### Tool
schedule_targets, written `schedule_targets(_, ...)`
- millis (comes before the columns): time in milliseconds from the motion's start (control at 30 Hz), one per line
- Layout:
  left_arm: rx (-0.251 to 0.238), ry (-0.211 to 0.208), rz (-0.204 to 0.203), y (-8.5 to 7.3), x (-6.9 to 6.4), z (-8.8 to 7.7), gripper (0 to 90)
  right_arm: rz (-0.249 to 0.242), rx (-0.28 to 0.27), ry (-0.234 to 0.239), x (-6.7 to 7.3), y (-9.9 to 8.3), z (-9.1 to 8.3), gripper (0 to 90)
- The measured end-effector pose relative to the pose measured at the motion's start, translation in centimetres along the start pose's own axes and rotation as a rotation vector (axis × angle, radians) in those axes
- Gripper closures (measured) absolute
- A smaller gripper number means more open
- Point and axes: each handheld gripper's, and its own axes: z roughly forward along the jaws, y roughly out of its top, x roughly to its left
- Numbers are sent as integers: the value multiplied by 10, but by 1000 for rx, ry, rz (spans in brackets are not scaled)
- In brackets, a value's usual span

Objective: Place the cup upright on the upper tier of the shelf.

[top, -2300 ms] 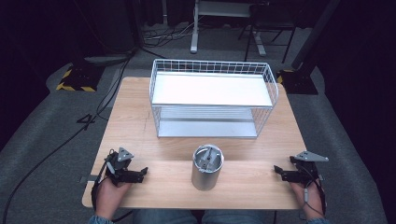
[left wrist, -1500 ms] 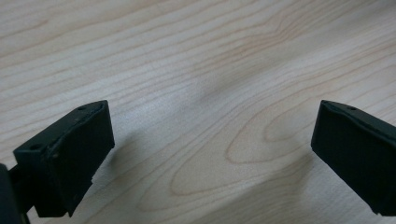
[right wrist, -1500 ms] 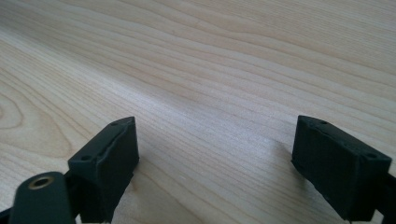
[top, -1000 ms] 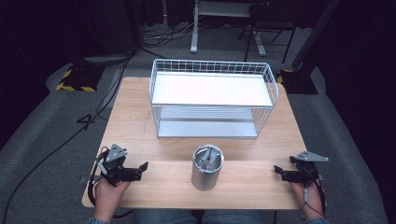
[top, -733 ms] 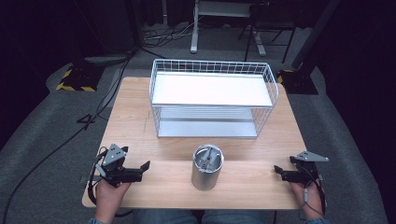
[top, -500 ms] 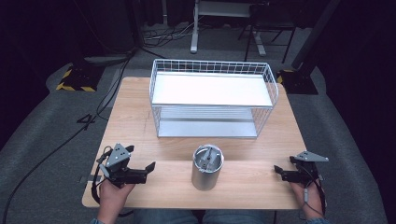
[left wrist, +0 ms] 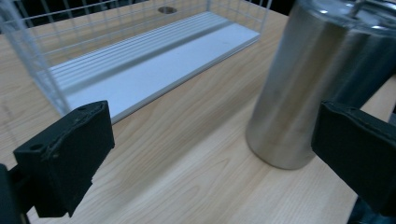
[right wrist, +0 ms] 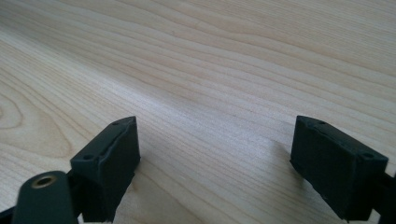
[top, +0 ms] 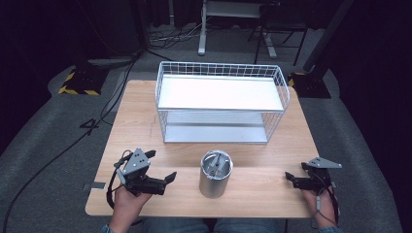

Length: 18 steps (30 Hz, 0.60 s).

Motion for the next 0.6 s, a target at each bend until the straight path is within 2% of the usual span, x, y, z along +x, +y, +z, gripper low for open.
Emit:
schedule_targets(400, -8, -82, 31, 11, -12, 14, 0, 5, 2, -3, 0, 0, 0, 158)
schedule_targets(600, -22, -142, 44, 17, -22, 24, 0, 4, 2, -4, 0, 0, 0, 158)
